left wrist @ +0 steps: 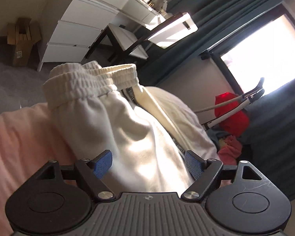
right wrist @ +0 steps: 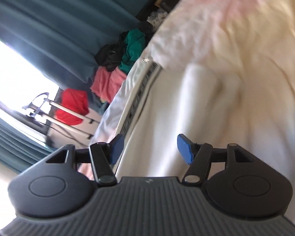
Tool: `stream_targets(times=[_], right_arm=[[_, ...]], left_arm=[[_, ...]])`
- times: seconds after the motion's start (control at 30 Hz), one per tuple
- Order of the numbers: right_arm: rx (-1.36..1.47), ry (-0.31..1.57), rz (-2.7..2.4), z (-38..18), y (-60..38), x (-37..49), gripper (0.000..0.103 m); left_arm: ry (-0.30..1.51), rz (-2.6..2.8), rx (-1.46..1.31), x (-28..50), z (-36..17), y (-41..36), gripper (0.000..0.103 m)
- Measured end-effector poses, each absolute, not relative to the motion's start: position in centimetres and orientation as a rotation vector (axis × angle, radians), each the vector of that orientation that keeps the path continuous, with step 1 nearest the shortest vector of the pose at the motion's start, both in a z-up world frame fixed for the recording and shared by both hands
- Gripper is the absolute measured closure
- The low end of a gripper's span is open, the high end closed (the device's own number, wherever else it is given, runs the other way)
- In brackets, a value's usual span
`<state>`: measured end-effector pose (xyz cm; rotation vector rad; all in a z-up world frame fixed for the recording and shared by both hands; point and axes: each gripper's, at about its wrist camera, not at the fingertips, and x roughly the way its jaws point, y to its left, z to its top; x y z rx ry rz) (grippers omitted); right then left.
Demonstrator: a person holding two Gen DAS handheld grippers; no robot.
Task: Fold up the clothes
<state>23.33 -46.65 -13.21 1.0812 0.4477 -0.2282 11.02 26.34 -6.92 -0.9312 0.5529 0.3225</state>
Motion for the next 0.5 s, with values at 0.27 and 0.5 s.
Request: stream_targets(times=[0.27,0.5], right_arm=[[1.230,0.614,-0.041,-15.6,-45.3,23.0,0.040],[1.280,0.676,-0.030,-19.3,-44.1,26.3,0.041]], left_arm=[[0.662,0.328,-1.163,8.6,-11.4,28.6,0.011],[0.571,0.346,-1.200,10.9,-13.9,28.2,0.006]])
